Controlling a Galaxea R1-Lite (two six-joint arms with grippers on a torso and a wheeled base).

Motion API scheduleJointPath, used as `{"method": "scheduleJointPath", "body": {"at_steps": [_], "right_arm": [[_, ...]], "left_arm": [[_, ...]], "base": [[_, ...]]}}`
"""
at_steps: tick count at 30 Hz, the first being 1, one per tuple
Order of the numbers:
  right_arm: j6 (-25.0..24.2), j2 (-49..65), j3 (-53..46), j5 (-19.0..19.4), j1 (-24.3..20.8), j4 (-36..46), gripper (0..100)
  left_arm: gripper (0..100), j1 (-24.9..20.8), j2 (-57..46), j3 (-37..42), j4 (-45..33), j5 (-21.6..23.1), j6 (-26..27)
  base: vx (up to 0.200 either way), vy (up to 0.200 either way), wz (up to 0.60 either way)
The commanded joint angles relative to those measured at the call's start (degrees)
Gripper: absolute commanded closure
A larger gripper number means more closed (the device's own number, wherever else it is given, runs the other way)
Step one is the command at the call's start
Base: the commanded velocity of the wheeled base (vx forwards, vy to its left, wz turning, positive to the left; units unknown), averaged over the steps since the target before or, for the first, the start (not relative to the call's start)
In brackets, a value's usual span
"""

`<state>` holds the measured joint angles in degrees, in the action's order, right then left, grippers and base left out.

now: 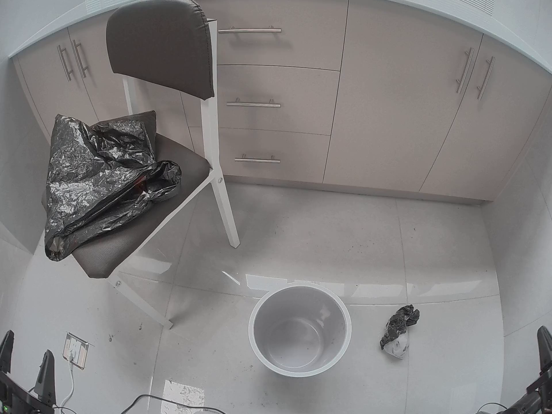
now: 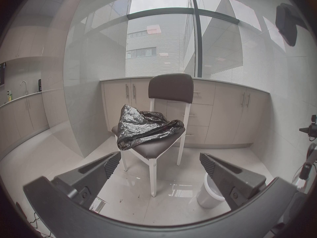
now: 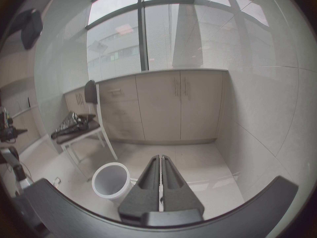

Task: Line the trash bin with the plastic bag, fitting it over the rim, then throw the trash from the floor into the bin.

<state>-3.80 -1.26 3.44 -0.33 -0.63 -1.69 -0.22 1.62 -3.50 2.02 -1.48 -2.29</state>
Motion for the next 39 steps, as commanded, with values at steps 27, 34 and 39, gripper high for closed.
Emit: {"method": "scheduleJointPath", "body": {"at_steps": [27,34,39], "right_arm": [[-23.4,-73.1,24.2,10.8,-2.6,-44.4,0],[-23.4,-73.6,23.7,11.0,-2.5,-44.4,0],[-23.4,-74.2,23.6,11.1,-2.8,-44.4,0]], "left_arm": [[0,-2.0,66.4,-25.8,17.1,5.7,0.2],[0,-2.2,74.9,-26.1,23.2,6.3,0.4],[0,-2.3,79.1,-26.8,27.5,6.2,0.4]], "base": [[0.0,0.0,0.0],[0.0,0.0,0.0],[0.0,0.0,0.0]]}}
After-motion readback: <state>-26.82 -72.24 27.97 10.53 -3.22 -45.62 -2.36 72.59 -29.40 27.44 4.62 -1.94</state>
